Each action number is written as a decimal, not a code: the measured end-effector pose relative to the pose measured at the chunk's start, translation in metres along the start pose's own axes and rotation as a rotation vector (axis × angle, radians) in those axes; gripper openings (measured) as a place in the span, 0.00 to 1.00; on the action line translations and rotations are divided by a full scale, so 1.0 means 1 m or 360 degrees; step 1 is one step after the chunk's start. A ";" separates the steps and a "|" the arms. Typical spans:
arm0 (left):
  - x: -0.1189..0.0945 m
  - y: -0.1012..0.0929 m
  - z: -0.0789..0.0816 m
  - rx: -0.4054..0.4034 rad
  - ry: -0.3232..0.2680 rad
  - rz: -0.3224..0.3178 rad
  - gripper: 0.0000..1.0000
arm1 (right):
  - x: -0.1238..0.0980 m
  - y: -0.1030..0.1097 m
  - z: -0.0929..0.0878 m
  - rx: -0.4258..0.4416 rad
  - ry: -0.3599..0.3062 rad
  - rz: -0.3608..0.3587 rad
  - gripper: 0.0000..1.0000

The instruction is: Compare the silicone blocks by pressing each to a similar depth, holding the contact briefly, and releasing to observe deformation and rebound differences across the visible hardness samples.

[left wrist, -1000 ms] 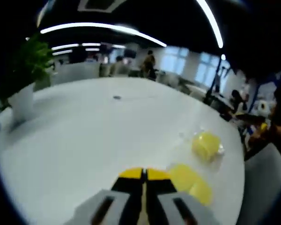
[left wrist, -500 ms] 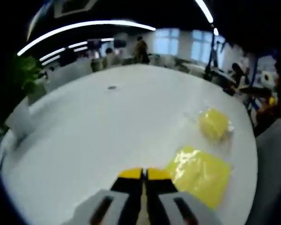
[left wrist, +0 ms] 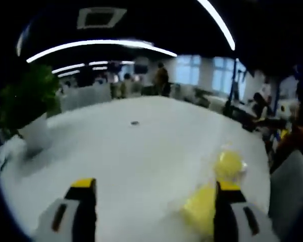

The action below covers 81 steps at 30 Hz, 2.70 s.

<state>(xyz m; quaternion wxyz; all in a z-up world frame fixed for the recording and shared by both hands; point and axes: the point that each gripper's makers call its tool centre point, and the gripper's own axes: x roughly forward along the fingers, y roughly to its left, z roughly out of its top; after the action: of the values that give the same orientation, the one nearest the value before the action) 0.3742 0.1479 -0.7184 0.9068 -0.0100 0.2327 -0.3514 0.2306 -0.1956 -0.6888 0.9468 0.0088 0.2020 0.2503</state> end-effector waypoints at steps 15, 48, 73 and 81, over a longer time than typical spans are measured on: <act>-0.091 -0.019 0.001 -0.0031 -0.0170 0.0180 1.00 | 0.000 -0.008 -0.002 0.0129 0.0060 -0.0020 0.95; -0.158 -0.046 -0.023 -0.0048 -0.0163 0.0225 1.00 | -0.002 0.034 -0.015 -0.0042 0.0030 0.0123 0.97; -0.154 -0.040 -0.035 -0.0204 -0.0117 0.0183 1.00 | 0.000 0.035 -0.018 0.0038 0.0079 0.0118 0.96; -0.136 -0.039 -0.019 -0.0272 -0.0118 0.0129 1.00 | -0.001 0.032 -0.026 0.0090 0.0084 0.0078 0.96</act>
<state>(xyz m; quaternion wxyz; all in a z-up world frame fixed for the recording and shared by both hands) 0.2531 0.2086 -0.6716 0.9241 -0.0910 0.2283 -0.2928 0.2051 -0.1706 -0.7081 0.9341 0.0339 0.2336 0.2677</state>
